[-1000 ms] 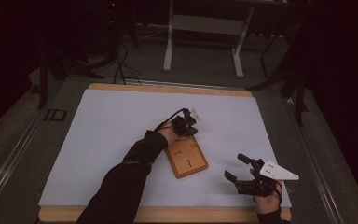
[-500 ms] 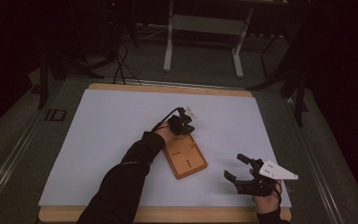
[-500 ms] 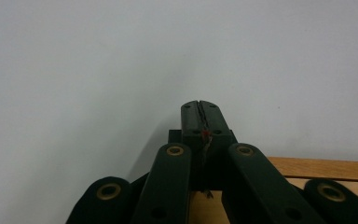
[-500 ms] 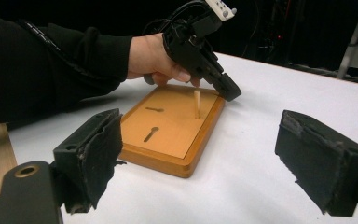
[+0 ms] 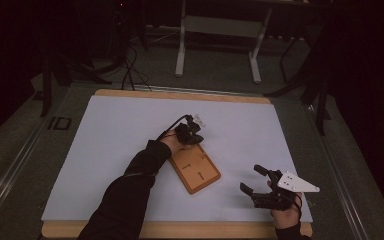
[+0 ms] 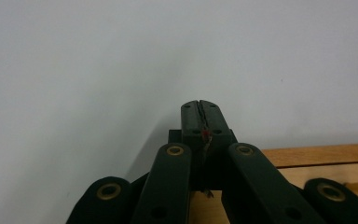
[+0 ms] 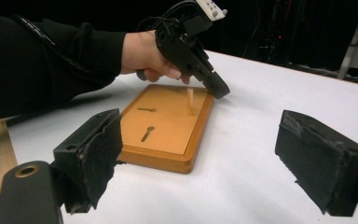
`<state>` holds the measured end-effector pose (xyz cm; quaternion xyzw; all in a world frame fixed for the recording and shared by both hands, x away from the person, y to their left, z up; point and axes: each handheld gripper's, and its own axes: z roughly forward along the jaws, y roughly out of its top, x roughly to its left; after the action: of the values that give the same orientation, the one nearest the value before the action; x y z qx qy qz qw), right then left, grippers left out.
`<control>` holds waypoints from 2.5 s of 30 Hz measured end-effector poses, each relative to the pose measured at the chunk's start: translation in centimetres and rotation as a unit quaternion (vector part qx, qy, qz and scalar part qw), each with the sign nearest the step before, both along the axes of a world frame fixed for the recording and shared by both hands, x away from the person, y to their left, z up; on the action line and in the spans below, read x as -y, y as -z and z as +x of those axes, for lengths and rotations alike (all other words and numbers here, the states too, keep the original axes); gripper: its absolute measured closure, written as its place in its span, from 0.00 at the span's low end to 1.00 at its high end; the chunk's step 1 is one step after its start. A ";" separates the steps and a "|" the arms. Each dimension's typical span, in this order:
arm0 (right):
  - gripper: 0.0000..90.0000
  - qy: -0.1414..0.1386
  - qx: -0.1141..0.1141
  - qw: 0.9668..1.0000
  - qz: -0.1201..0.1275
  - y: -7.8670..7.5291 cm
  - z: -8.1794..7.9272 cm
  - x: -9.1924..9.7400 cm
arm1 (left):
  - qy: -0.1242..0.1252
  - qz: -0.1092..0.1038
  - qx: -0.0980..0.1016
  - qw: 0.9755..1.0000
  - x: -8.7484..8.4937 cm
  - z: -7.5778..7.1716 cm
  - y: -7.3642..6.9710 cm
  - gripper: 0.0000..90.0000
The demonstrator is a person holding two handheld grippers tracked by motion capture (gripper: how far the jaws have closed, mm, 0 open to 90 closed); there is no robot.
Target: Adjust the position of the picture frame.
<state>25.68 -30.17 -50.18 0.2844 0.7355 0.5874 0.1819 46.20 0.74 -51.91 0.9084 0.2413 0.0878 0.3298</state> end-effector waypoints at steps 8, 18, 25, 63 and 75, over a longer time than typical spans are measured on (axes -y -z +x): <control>0.16 0.000 -0.001 1.000 -0.001 0.1 0.1 -0.1 | -0.007 0.005 -0.003 1.000 -1.5 -0.4 -0.1 1.00; 0.16 0.001 0.001 1.000 -0.001 0.0 0.1 -0.1 | -0.004 0.007 0.012 1.000 -1.4 -0.3 0.3 1.00; 0.16 0.001 0.002 1.000 0.000 0.0 0.1 0.0 | -0.002 0.015 0.010 1.000 -2.0 -0.5 0.1 1.00; 0.16 -0.002 -0.003 1.000 -0.010 0.3 0.3 -0.8 | -0.033 0.018 -0.010 0.999 -10.4 -5.2 0.1 1.00; 0.16 -0.006 -0.006 1.000 -0.012 0.4 0.4 -1.1 | -0.040 0.007 -0.014 0.999 -11.7 -7.5 0.2 1.00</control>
<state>26.10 -29.02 -50.55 0.2812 0.7452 0.5780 0.1775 38.69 12.49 -52.15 0.9013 0.2815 0.0902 0.3167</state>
